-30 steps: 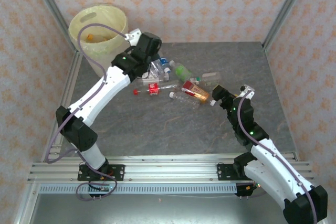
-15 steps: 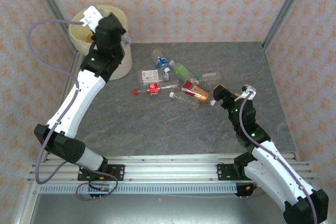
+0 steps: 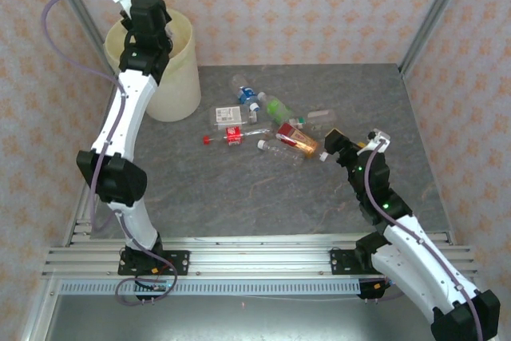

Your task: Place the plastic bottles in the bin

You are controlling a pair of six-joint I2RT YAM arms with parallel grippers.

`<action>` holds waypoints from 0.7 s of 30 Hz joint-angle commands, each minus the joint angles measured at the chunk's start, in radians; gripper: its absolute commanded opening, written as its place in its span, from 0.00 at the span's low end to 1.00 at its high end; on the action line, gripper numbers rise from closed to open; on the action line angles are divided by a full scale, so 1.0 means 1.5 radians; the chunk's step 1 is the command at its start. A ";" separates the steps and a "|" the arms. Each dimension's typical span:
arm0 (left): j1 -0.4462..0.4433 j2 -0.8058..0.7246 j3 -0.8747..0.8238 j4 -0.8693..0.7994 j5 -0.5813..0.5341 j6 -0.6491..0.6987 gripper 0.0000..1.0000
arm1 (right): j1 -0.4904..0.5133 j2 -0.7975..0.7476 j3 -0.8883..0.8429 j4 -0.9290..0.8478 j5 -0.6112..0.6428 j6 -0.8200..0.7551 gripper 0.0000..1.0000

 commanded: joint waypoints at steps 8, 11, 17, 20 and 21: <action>0.048 0.135 0.134 -0.085 0.242 0.105 0.43 | 0.003 -0.025 0.006 -0.032 0.005 -0.008 0.99; 0.070 0.176 0.193 -0.144 0.344 0.076 0.45 | 0.002 -0.030 0.007 -0.037 0.005 -0.009 0.99; 0.082 0.232 0.286 -0.228 0.444 0.114 0.52 | 0.002 -0.033 0.014 -0.053 0.004 -0.024 0.99; 0.084 0.251 0.317 -0.259 0.460 0.123 0.55 | 0.002 -0.033 0.015 -0.053 0.005 -0.026 0.99; 0.085 0.253 0.318 -0.261 0.466 0.123 0.56 | 0.002 -0.034 0.014 -0.051 0.006 -0.026 0.99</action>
